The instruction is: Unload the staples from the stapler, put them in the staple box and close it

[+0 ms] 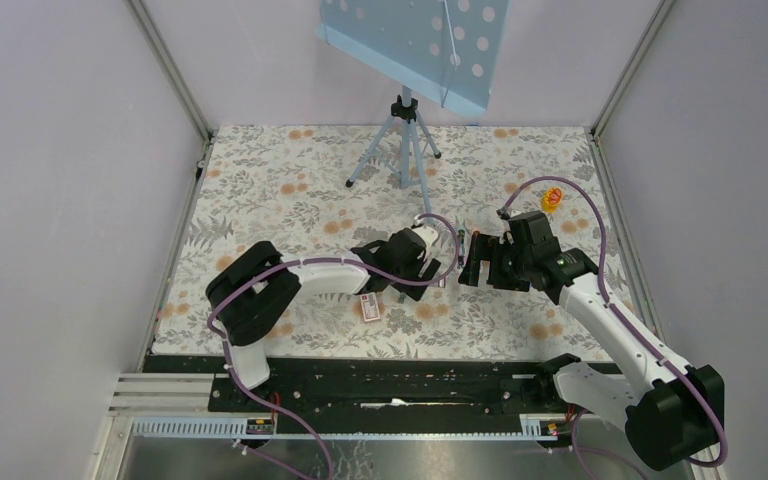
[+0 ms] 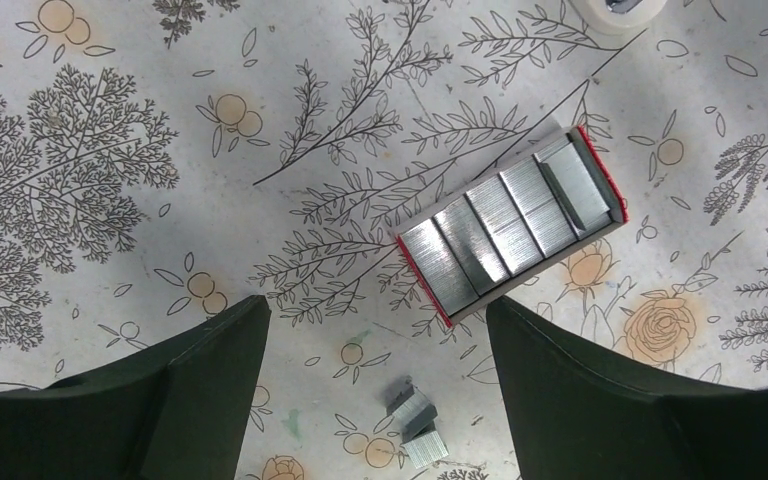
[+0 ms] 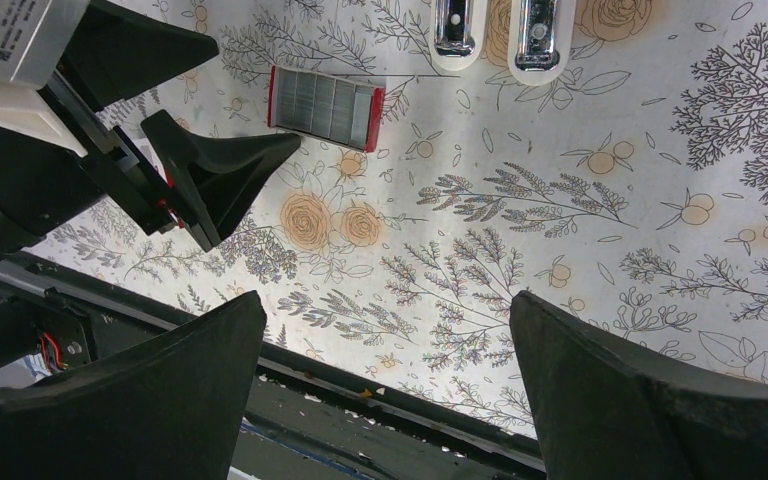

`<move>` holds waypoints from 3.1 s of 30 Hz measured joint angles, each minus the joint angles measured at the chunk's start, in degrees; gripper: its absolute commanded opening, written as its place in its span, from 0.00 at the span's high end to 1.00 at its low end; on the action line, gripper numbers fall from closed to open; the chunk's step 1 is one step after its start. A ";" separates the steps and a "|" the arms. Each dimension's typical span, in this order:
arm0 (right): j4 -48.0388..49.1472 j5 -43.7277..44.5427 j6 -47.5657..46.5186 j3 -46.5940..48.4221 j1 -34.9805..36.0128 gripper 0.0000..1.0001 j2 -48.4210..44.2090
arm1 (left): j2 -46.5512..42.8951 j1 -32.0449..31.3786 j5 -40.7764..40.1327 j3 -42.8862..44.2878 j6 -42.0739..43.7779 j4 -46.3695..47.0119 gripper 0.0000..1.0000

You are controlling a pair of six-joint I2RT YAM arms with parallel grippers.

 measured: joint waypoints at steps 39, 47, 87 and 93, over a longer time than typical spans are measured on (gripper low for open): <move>1.60 0.00 1.95 -0.48 0.00 0.00 0.72 | -5.05 -1.25 3.32 -0.68 -11.34 -13.99 0.41; 1.81 -0.02 2.12 -1.44 0.00 0.00 0.70 | -3.61 -4.11 -1.70 1.18 -13.42 -17.33 0.54; 2.01 0.00 2.10 -2.10 0.00 0.00 0.70 | -0.42 -5.35 -5.55 6.93 -16.04 -26.69 0.80; 2.01 0.00 2.10 -2.12 0.00 0.00 0.68 | -0.42 -5.35 -5.51 8.44 -16.02 -29.49 0.80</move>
